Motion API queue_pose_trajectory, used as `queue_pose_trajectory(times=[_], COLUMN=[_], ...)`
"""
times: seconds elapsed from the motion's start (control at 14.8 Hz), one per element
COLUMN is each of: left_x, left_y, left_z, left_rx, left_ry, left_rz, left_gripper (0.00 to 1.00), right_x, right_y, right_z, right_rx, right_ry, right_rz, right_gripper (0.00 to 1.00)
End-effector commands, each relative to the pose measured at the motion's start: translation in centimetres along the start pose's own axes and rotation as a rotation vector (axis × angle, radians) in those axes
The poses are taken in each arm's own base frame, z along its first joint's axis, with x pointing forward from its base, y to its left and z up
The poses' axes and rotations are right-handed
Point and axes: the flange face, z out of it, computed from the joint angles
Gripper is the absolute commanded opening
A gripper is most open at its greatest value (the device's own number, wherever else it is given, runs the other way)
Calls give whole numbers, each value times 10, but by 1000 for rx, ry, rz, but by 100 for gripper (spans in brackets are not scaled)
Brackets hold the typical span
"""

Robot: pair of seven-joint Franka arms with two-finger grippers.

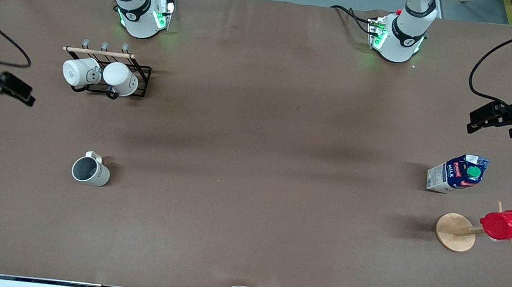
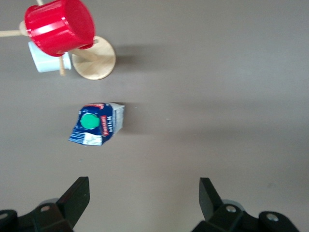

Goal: Place cup and milk on table

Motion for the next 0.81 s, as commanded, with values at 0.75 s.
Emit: queue_pose_trajectory(times=[0.75], left_x=[1], left_y=[-109], left_z=[155], left_rx=[33], left_ry=[1], left_rz=[36], left_gripper=[100], right_x=[54], right_y=[47], right_z=[299], right_rx=[-34], right_ry=[31], right_rz=[-273], right_gripper=[100])
